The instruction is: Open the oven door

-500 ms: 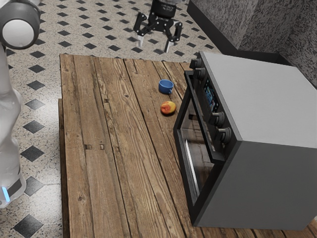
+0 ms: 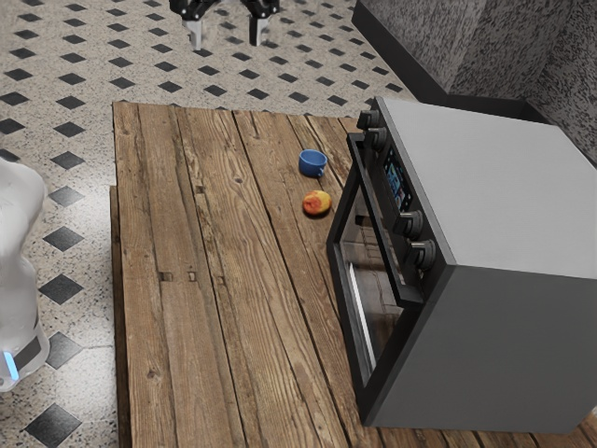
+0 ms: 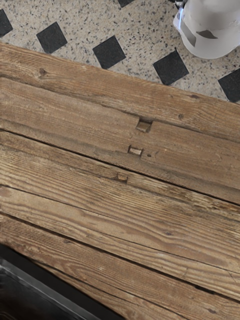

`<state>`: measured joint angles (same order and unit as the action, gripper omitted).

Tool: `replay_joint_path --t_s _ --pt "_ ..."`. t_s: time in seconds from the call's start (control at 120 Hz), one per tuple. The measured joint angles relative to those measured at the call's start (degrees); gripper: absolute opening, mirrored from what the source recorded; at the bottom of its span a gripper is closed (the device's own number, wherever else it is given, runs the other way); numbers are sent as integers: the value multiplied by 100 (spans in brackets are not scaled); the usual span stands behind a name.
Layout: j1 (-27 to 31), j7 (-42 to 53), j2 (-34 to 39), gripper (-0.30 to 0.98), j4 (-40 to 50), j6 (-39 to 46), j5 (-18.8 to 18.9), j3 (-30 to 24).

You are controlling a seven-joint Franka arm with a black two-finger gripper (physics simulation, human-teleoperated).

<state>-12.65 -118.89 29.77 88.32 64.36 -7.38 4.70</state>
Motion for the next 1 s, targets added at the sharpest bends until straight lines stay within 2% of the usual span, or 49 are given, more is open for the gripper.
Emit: replay_joint_path --t_s 0.05,0.125,0.217,0.5,0.775,1.0 --pt "249 -89 581 69 825 270 -115 -498" --pt "416 -201 1083 69 1513 632 -251 -873" --pt "633 -279 1306 69 1922 1073 -414 -1290" --pt "673 -338 1337 69 1984 2010 -835 -2303" --pt "713 265 1081 69 1933 2664 -572 -2755" --pt "1115 841 632 69 1628 3027 -490 -2927"
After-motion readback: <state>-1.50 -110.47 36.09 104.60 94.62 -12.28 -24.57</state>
